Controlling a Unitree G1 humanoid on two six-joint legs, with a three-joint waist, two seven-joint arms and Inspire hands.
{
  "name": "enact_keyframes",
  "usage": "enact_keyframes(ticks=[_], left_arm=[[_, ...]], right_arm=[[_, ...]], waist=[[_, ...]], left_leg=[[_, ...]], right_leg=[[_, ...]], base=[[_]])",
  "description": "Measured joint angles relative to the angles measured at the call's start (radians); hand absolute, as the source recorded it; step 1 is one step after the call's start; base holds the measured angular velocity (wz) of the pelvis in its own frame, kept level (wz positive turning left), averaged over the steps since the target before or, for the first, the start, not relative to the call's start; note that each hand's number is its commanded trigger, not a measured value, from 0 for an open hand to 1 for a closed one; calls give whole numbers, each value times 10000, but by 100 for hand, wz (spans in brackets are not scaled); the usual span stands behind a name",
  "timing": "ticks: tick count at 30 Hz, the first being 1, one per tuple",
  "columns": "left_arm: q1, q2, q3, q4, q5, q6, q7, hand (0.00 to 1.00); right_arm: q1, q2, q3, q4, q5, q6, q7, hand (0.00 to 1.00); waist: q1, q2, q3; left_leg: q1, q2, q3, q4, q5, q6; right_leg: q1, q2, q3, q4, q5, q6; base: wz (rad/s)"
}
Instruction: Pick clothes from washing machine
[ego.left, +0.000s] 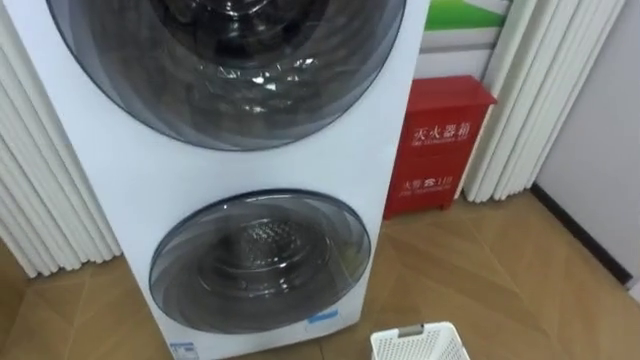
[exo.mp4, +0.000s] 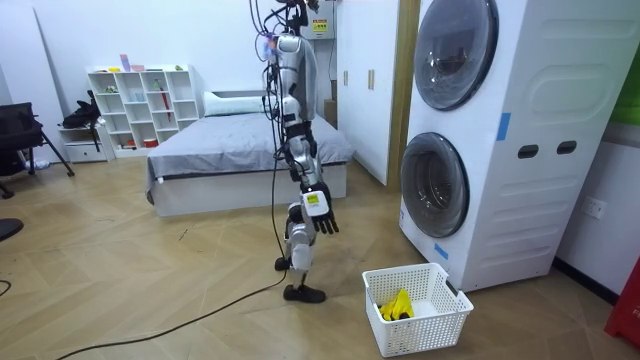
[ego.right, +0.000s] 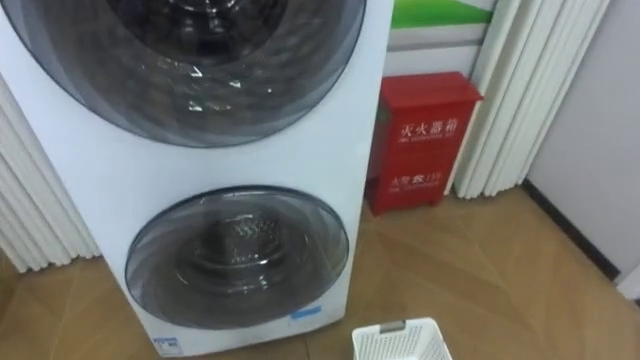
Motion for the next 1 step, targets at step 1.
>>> enact_keyframes(ticks=[1], left_arm=[[1,-31,0,1,120,38,0,0]], right_arm=[[-9,14,4,49,26,0,24,0]], waist=[[1,-21,-13]], left_leg=[[5,2,0,6,0,0]], right_leg=[[12,-3,3,1,-3,-1]], base=[[0]])
